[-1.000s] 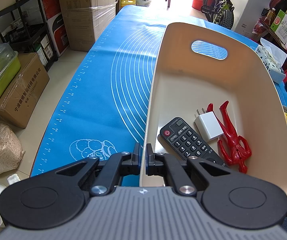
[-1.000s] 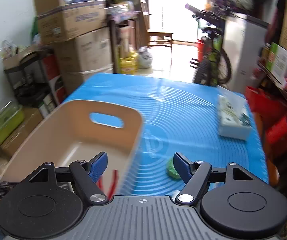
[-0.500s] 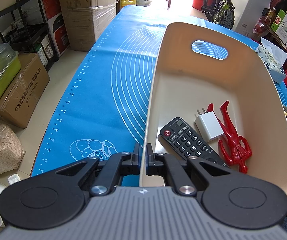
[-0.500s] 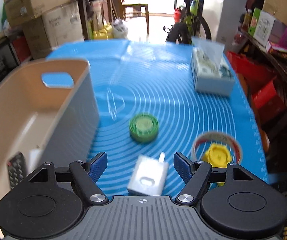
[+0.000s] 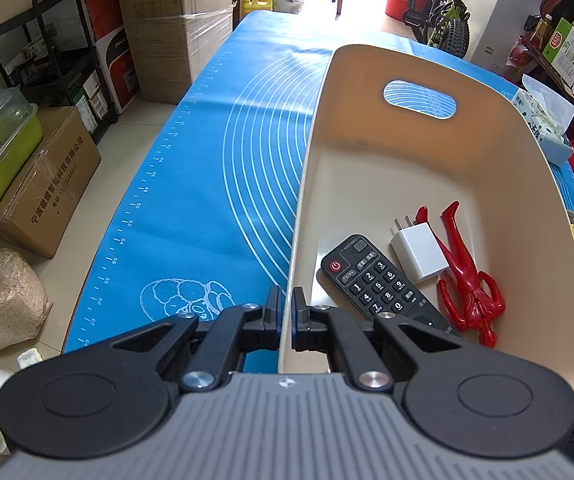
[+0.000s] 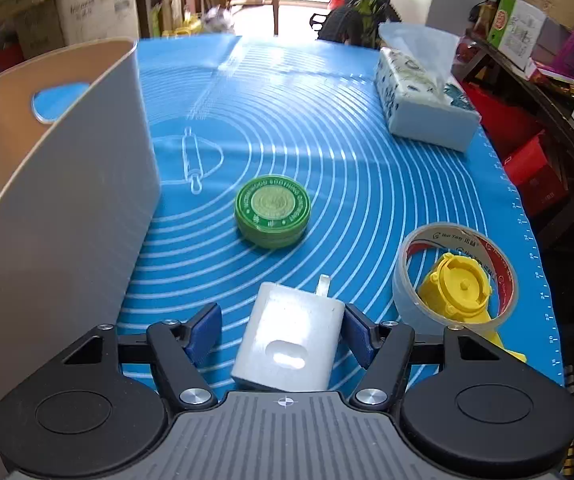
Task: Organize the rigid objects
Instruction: 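Move the right tool to the larger white charger and grasp it, then carry the larger white charger into the basket and release it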
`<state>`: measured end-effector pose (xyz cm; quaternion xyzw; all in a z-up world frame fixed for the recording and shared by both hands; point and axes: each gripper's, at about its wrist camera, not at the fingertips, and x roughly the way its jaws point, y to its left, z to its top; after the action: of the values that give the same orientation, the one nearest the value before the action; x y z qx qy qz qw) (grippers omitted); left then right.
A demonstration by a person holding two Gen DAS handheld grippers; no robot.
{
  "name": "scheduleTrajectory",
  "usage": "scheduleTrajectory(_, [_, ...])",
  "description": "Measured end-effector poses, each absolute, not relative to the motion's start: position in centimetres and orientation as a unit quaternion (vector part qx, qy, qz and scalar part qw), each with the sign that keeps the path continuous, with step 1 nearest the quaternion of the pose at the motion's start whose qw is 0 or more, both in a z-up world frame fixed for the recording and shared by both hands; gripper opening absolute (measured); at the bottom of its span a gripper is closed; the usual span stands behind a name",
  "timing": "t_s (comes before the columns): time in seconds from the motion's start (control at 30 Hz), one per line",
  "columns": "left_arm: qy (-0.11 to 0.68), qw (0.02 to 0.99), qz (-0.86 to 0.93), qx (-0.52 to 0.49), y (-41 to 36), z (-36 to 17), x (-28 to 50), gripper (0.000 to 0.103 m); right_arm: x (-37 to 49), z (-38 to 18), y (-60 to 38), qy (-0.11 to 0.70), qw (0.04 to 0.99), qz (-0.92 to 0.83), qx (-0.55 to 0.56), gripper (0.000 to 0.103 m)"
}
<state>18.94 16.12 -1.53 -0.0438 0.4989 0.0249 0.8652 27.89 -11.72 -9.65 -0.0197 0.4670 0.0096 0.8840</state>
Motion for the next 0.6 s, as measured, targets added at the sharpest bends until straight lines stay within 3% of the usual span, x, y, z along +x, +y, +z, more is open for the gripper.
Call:
scheduleTrajectory(0.1, [0.499,0.865,0.025,-0.044,16.1,-1.5,18.9,0.006,27.7,-9.7,-11.8,0.463,0.886,0.013,-0.014,0.065])
scheduleTrajectory(0.2, [0.499,0.865,0.025,-0.044,16.1,-1.5,19.0,0.006,27.4,-9.6,-11.9,0.457,0.889,0.02,-0.013,0.051])
scheduleTrajectory(0.6, [0.499,0.865,0.025,-0.044,16.2,-1.5,19.0,0.006,26.3,-8.7,-12.4,0.445,0.895,0.025,-0.026,0.05])
